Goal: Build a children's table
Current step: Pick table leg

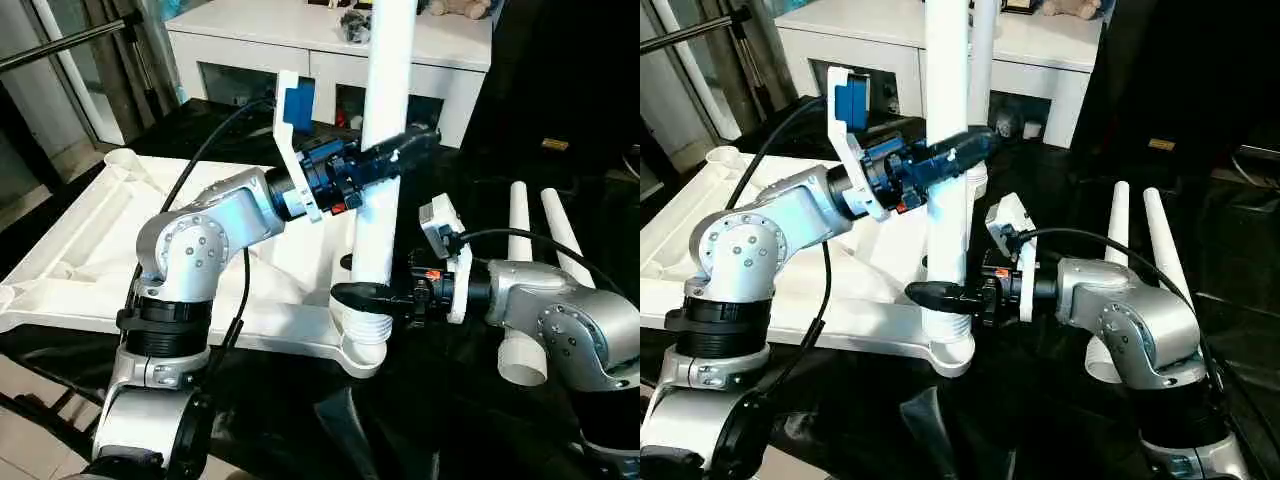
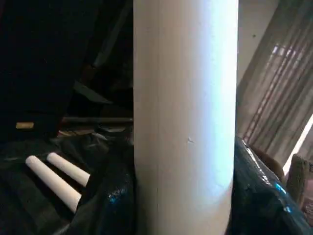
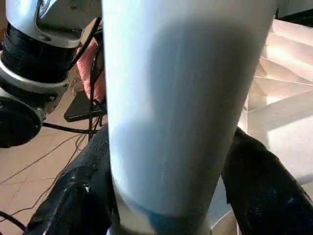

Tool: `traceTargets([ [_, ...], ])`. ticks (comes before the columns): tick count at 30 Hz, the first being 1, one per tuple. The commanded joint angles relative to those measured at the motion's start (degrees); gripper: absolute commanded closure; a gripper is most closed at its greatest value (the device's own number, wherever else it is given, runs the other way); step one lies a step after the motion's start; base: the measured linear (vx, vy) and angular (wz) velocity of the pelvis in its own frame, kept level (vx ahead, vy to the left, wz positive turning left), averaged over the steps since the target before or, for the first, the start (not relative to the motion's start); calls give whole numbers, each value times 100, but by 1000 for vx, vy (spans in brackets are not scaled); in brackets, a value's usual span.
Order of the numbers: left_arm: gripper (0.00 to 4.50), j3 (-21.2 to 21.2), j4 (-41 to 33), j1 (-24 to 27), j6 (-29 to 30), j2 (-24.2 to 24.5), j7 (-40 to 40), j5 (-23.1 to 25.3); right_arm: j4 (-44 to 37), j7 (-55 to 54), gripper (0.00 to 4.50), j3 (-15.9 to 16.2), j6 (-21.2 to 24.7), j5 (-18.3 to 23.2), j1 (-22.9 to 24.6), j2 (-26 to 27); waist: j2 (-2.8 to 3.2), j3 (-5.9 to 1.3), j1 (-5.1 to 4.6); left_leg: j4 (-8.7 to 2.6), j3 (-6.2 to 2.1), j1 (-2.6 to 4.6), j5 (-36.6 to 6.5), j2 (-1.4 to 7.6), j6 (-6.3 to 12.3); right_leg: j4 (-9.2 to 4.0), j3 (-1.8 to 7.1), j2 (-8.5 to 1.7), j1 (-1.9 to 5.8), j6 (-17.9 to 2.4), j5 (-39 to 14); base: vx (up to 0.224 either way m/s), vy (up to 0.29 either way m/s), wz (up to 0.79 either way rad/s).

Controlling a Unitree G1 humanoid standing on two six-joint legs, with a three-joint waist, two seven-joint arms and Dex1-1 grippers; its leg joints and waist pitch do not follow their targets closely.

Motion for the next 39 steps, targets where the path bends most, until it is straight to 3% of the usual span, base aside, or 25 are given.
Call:
traceTargets([
  [1, 270, -82, -155, 24, 43, 60, -108, -2, 16, 45, 146, 34, -62, 46, -26, -76, -114, -389, 2, -349, 12, 14, -734, 66, 141, -450, 252, -247, 342, -773, -1581, 0, 0, 0],
  [4, 270, -92, -147, 20, 46, 69, -124, 5, 12, 54, 146, 32, -62, 50, -24, -93, -105, -388, 1, -349, 11, 14, -743, 67, 125, -449, 255, -246, 343, -782, -1543, 0, 0, 0],
  [18, 270, -150, -199, 41, 90, 150, -195, -25, 10, 96, 254, 127, -93, 33, 42, -205, -96, -394, 2, -349, 7, 16, -759, 68, 108, -436, 253, -243, 349, -828, -1470, 0, 0, 0],
  [24, 270, -173, -215, 42, 66, 157, -158, -12, 9, 65, 259, 168, -110, 24, 65, -198, -100, -392, 3, -350, 7, 16, -774, 69, 109, -438, 252, -243, 348, -823, -1506, 0, 0, 0],
  [27, 270, -332, -232, 86, -129, 233, -74, 318, 19, -16, 259, 200, -154, -10, 87, -145, -96, -392, 4, -355, 1, 18, -788, 76, 96, -440, 251, -247, 347, -800, -1529, 0, 0, 0],
  [29, 270, -249, -173, 87, -94, 158, 39, 265, 35, -53, 259, 214, -192, -40, 101, -108, -98, -389, 0, -350, 7, 17, -803, 69, 89, -446, 252, -247, 345, -802, -1532, 0, 0, 0],
  [30, 235, -189, -138, 81, -94, 118, 95, 234, 49, -87, 259, 214, -232, -61, 108, -74, -96, -392, 1, -348, 10, 18, -795, 70, 89, -445, 254, -247, 344, -812, -1523, 0, 0, 0],
  [31, 235, -176, -137, 80, -113, 111, 100, 232, 55, -107, 259, 204, -242, -61, 110, -54, -98, -388, 0, -348, 10, 16, -802, 68, 91, -449, 252, -246, 343, -814, -1536, 0, 0, 0],
  [32, 214, -131, -132, 77, -180, 86, 116, 226, 74, -176, 259, 171, -274, -63, 114, 15, -47, -394, 15, -351, -1, 22, -800, 72, 80, -442, 249, -255, 341, -826, -1532, 0, 0, 0],
  [33, 200, -100, -134, 75, -251, 72, 120, 230, 91, -239, 259, 138, -301, -61, 116, 77, -76, -392, 0, -355, -1, 17, -842, 70, 65, -454, 247, -245, 339, -815, -1527, 0, 0, 0],
  [34, 200, 44, -161, 94, -555, -32, 159, 233, 119, -392, 259, 33, -366, -29, 122, 239, -46, -391, 4, -358, -5, 22, -853, 69, 57, -455, 245, -249, 337, -822, -1527, 0, 0, 0],
  [37, 200, 355, -190, 114, -1144, -299, 399, 252, 137, -554, 260, -73, -457, 20, 142, 405, -69, -398, 6, -358, -10, 5, -880, 69, 53, -464, 239, -257, 356, -839, -1481, 0, 0, 0],
  [39, 200, 820, -171, 78, -1382, -596, 811, -32, 169, -726, 260, -169, -580, 73, 179, 564, -73, -400, 7, -350, -5, 1, -872, 73, 63, -453, 241, -262, 358, -904, -1353, 0, 0, 0],
])
